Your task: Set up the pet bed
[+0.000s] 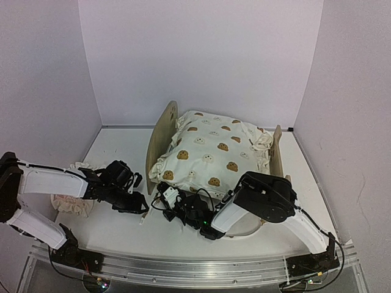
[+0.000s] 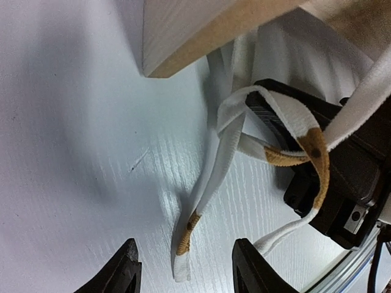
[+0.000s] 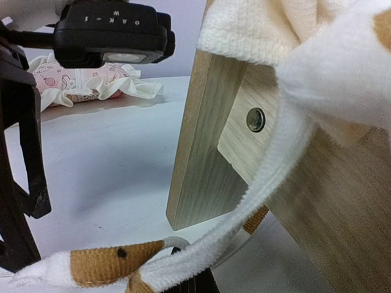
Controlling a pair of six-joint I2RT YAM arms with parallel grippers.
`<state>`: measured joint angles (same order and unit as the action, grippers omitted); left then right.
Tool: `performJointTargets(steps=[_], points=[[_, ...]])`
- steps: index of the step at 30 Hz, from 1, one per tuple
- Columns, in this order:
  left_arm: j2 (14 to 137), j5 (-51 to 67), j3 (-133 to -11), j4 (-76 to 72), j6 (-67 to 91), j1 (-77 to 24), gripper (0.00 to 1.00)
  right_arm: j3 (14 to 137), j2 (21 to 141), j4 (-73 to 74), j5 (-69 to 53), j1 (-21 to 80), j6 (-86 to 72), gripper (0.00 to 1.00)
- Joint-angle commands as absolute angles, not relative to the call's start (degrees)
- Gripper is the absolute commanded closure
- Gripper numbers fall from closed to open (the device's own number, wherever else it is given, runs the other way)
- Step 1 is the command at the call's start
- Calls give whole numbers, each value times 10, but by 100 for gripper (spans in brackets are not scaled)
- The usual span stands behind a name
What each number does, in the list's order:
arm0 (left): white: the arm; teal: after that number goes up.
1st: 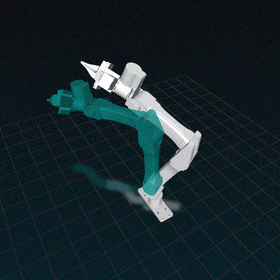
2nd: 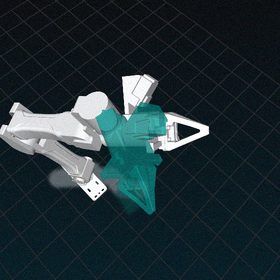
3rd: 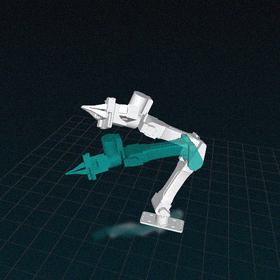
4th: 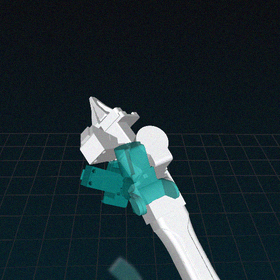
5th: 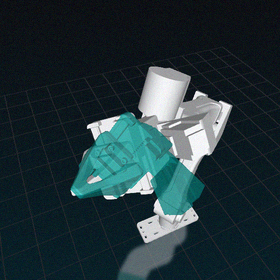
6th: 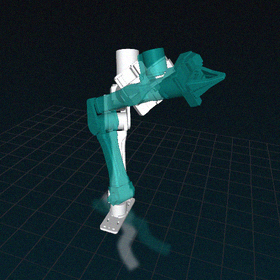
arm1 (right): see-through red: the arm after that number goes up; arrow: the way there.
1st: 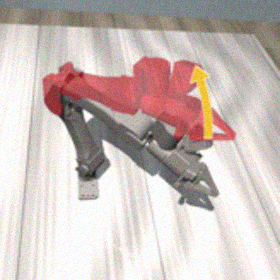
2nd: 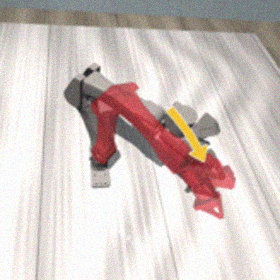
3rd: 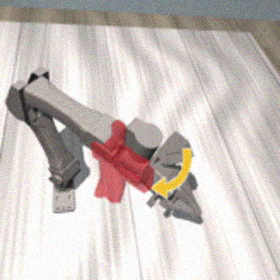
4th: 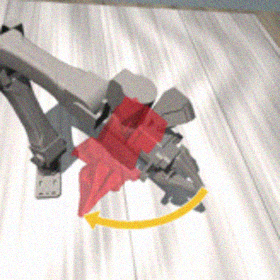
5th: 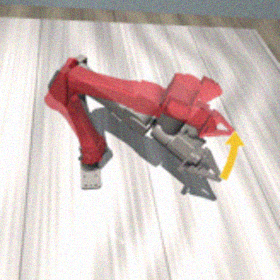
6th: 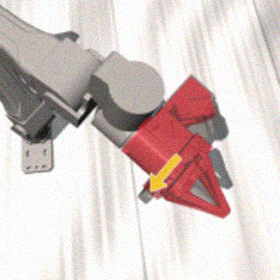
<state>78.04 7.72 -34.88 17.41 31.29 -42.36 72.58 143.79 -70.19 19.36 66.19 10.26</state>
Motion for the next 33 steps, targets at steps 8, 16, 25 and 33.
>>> performJointTargets(steps=[8, 16, 25, 33], points=[[827, 33, -364, 148, 295, -459, 48, 723, 1407, -719, 207, 667, 105, 100], [840, 35, -365, 135, 289, -467, 50, 720, 1405, -720, 208, 667, 105, 100], [879, 7, -386, 157, 301, -481, 68, 720, 1405, -720, 209, 667, 104, 100], [912, -33, -390, 172, 323, -490, 100, 713, 1398, -719, 210, 669, 105, 100]])
